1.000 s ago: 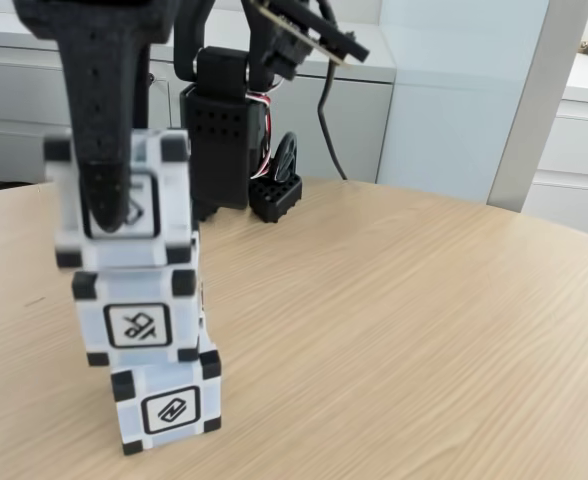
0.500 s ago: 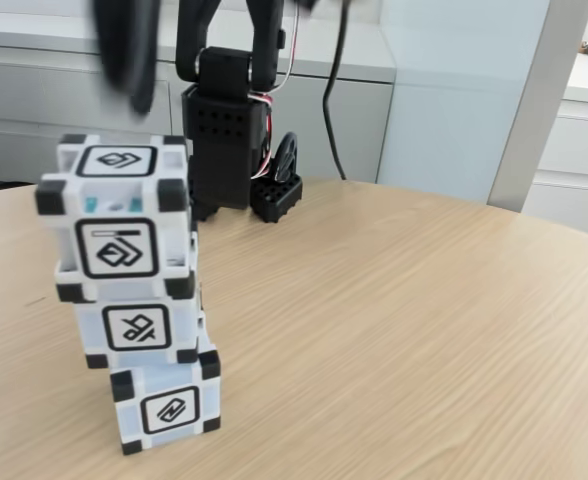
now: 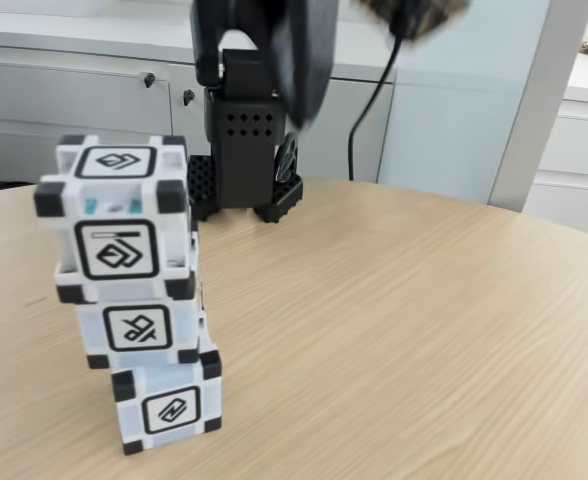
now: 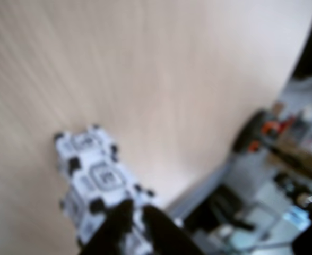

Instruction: Stack cubes from left to right.

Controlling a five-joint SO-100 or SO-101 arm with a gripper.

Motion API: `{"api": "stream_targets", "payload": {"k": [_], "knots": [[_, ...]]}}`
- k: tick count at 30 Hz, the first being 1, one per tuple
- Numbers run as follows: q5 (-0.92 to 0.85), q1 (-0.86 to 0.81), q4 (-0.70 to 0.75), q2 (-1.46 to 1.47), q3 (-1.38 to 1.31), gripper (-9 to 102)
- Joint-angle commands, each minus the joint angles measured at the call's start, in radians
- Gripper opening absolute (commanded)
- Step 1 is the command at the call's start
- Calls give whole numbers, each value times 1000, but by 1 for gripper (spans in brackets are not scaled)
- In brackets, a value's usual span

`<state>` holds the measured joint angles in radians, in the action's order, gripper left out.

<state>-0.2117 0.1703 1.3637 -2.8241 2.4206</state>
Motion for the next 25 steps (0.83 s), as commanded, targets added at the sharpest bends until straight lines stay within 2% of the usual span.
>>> {"api": "stream_targets", "payload": {"k": [1,8,25], "knots": [[-29,3,-75,-215,193,0],[-8,-2,-75,-376,388,0],[37,-11,-75,-380,410,0]]}}
